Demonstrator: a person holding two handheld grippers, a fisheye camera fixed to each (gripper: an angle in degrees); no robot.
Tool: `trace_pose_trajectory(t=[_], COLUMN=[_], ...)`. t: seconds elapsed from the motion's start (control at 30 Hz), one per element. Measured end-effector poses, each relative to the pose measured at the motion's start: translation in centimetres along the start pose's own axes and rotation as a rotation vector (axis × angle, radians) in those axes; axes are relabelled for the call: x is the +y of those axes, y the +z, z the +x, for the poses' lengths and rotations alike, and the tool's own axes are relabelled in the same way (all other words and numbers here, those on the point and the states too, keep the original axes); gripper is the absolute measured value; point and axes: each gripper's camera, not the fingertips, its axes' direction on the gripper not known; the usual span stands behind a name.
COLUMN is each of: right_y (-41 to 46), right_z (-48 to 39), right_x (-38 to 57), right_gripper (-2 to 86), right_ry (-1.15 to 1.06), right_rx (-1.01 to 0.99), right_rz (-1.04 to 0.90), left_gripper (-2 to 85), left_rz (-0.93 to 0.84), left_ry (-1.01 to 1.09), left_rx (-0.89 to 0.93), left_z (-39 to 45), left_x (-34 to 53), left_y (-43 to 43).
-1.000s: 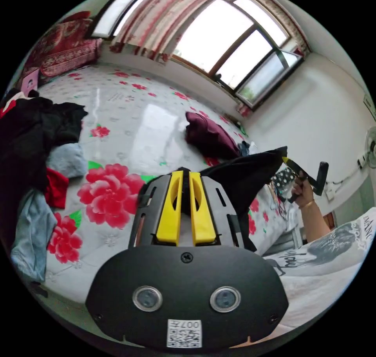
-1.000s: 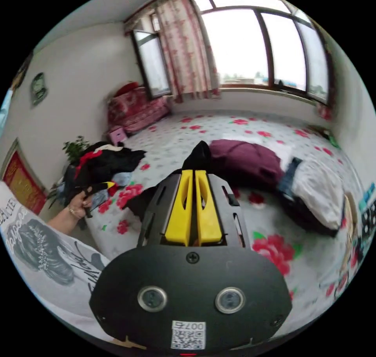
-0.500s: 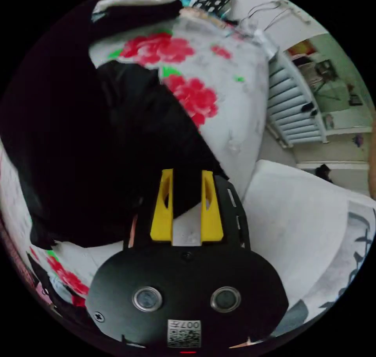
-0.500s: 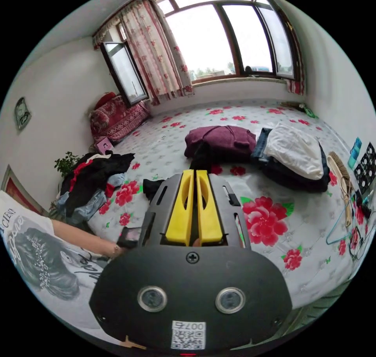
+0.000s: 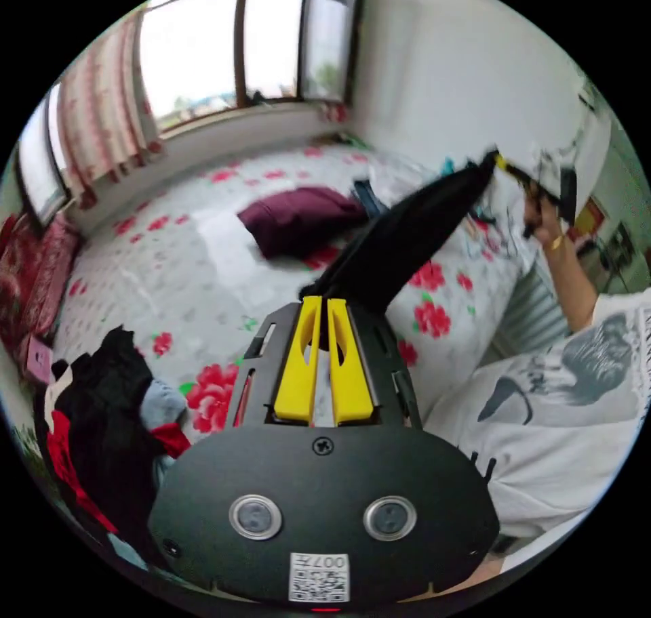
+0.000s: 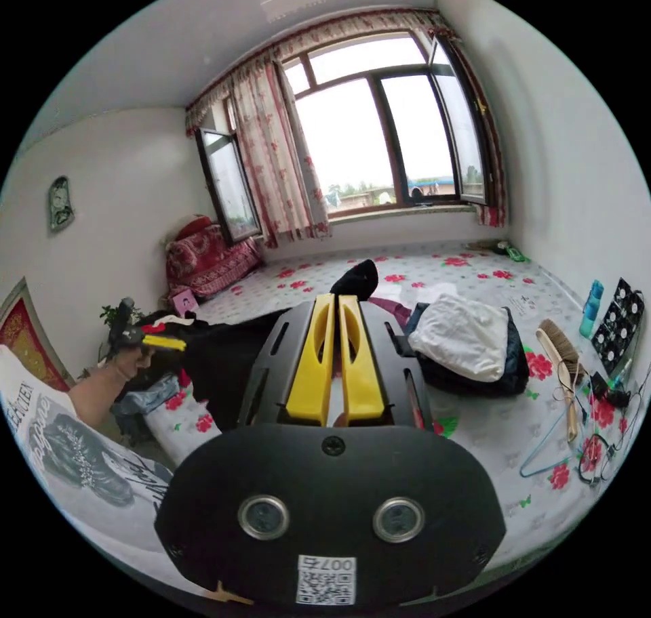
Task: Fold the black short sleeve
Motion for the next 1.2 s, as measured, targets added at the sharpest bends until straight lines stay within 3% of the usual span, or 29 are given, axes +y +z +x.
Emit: trace_pose_trajectory(t=[0.1,0.17,0.27,0.4,0.53,0.6,0.8,0.93,1.0,1.07,1.2], right_y=[-1.9,-2.4,-1.2,4.0,8.1,9.3,14.5,19.9,21.5,20.9,20.4], right_z=[-1.1,-2.1,-2.5,-0.9,-0.1,0.5,2.7,3.3,3.3,2.5,1.5], right_x=[-0.2,0.6,3.6,11.5,18.8,20.2,21.8,24.7,26.4,26.3,25.6], right_gripper=[-0.3,-0.3,-0.2,0.4,2.2,2.9,5.4,5.9,5.1,4.0,1.1], right_ry=[-0.058,-0.105,-0.128,-0.037,0.008,0.018,0.0,-0.089,-0.105,-0.147,-0.165], right_rx=[-0.106,-0.127,-0.132,-0.18,-0.128,-0.103,-0.009,0.035,0.035,0.076,0.065], right_rz=[0.033,0.024,-0.096,-0.41,-0.668,-0.708,-0.737,-0.927,-1.022,-0.967,-0.999], left_gripper=[-0.4,0.0,1.5,4.4,4.8,5.1,10.9,12.4,10.9,10.1,4.0], left_rz=[0.151,0.132,-0.009,-0.294,-0.447,-0.475,-0.463,-0.541,-0.6,-0.644,-0.644], left_ry=[-0.001,0.021,-0.037,-0.315,-0.549,-0.625,-0.628,-0.598,-0.537,-0.463,-0.414], left_rx=[-0.106,-0.173,-0.166,-0.12,-0.108,-0.1,-0.038,-0.007,-0.118,-0.173,-0.172], left_z=[0.0,1.3,2.1,0.8,0.4,-0.1,-2.4,-2.8,-2.4,-1.8,-1.9], left_x=[0.4,1.2,4.6,14.4,21.8,24.1,23.0,21.3,20.0,19.0,18.1], left_y=[-5.5,-5.6,-1.9,6.1,9.1,9.8,12.6,16.0,17.0,17.5,17.2])
